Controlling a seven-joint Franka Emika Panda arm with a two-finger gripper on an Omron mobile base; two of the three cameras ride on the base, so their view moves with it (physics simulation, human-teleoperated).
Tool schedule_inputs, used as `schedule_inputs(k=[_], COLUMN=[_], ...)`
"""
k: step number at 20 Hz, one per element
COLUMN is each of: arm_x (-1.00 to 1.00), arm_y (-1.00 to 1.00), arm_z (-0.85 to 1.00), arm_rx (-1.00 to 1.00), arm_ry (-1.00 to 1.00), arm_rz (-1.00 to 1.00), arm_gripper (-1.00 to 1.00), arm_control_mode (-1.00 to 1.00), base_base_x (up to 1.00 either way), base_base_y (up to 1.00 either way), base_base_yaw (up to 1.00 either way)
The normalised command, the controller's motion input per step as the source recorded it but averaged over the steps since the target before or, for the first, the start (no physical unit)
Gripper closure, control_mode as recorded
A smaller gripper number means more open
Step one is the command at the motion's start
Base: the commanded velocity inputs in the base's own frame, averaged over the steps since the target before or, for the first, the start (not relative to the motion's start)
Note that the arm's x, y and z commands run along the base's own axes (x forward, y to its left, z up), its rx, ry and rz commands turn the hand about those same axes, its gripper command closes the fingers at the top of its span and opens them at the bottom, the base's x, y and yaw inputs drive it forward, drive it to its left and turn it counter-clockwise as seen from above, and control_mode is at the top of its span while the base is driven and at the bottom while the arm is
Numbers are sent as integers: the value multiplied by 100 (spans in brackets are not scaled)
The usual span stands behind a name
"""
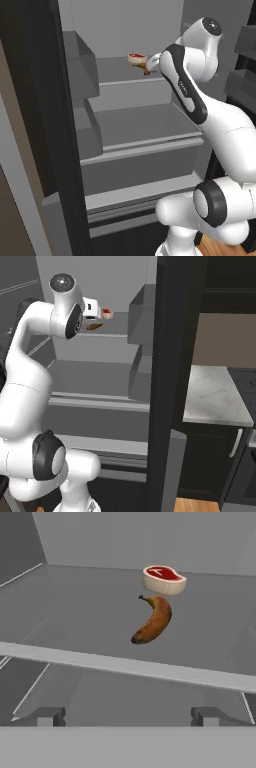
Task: Pick up the mango and banana from the fridge and place one fruit on each plate on the dining counter.
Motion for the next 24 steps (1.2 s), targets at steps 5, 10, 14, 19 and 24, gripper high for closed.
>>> schedule_inputs(k=[5, 10, 14, 19, 24], arm_x=[68, 64, 65, 65, 54], arm_y=[0, 0, 0, 1, 2], arm_z=[-17, -23, -15, -15, -15], arm_rx=[-8, -4, 0, 0, 0], arm_ry=[3, 1, 2, 8, 6], arm_rz=[0, 0, 0, -2, -5], arm_gripper=[-100, -100, -100, -100, -100], arm_control_mode=[-100, -100, -100, -100, -100], base_base_x=[0, 0, 0, 0, 0], base_base_y=[0, 0, 0, 0, 0], base_base_yaw=[0, 0, 0, 0, 0])
